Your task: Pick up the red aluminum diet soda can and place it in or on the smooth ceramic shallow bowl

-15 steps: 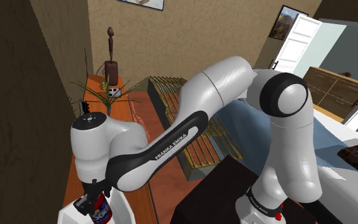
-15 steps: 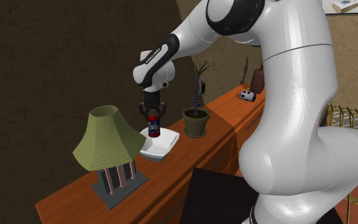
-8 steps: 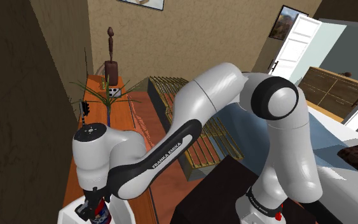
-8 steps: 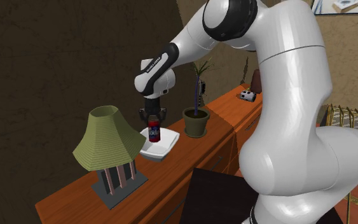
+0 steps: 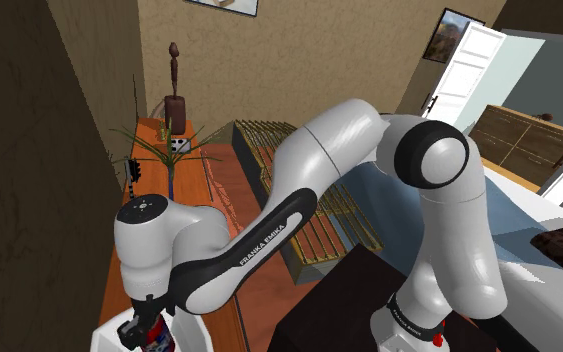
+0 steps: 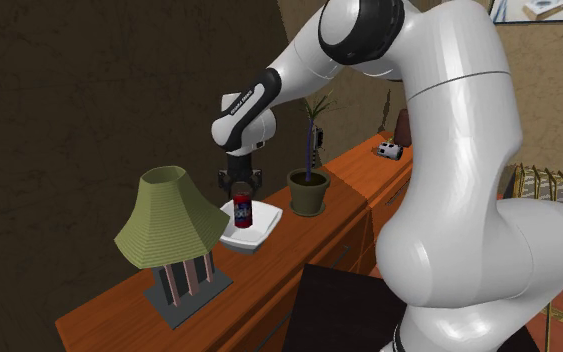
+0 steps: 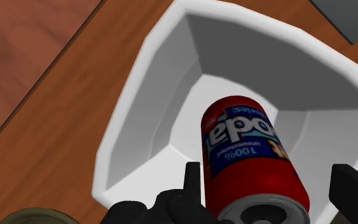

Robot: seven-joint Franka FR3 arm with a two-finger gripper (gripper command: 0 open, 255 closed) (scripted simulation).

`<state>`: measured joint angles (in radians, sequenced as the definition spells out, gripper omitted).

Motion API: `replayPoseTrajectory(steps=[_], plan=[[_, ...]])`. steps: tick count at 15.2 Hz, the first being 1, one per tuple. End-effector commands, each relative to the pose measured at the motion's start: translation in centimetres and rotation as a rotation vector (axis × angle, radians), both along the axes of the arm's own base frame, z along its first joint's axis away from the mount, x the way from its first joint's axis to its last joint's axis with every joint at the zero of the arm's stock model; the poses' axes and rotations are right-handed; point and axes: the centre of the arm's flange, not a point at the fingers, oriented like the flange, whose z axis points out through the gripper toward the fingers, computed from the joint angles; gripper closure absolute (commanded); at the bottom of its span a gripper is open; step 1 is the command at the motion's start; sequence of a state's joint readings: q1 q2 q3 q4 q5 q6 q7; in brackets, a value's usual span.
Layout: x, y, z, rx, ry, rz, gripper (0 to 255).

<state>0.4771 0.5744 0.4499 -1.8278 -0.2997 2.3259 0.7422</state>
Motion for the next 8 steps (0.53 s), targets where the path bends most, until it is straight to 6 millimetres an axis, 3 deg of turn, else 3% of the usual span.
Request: replayPoseTrajectory(steps=[1,5,8], plan=[[0.0,0.0,0.0,0.0,0.0,0.0,0],[0.0,0.0,0.0,0.0,0.0,0.0,0],[0.1,0.0,4.0,0.0,0.0,0.0,0]])
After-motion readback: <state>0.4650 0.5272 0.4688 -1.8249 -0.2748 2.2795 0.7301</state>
